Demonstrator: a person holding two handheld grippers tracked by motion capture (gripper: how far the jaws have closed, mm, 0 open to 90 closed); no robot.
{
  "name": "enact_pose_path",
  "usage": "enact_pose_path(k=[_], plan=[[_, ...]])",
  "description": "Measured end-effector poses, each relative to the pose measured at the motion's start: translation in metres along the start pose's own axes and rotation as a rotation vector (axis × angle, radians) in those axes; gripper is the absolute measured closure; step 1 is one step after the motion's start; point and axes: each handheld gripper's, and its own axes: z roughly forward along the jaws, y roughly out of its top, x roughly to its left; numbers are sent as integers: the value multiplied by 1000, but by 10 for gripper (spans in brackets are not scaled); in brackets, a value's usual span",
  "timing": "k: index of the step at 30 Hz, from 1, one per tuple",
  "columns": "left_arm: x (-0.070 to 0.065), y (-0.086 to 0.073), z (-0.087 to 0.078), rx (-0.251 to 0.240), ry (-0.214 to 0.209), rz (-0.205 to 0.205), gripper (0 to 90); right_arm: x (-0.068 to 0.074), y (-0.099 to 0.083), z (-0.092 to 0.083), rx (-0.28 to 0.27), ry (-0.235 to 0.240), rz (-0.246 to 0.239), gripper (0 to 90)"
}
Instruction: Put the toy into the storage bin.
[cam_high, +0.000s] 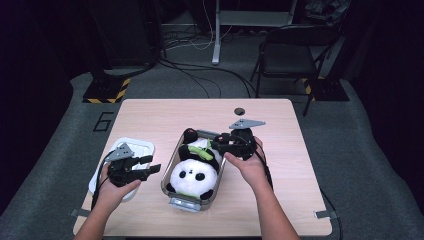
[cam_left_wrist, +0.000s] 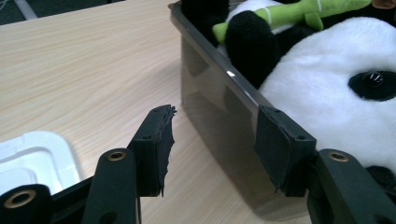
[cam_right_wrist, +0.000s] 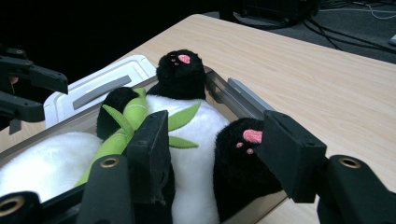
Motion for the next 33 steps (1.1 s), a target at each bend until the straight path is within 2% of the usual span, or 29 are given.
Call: enact_pose_path(k=[6,11,13,14,16,24,33], plan=[[-12,6,10,-27,-46,6,420,1,-2,3,10,-1,-6,415],[-26,16,24,2,-78,39,359,0,-2,2,8,3,1,414],[-30,20,28,13,-73,52,319,0,-2,2,8,3,1,413],[-31,22,29,14,-74,63,302,0,-2,3,8,3,3,413],[-32,24,30,1,-77,55,295,0,-2,3,9,5,2,413],[-32,22,37,31,-69,57,269,0,-6,6,22,11,-3,414],[-28,14,42,40,-73,29,261,0,-9,12,43,14,-2,417]])
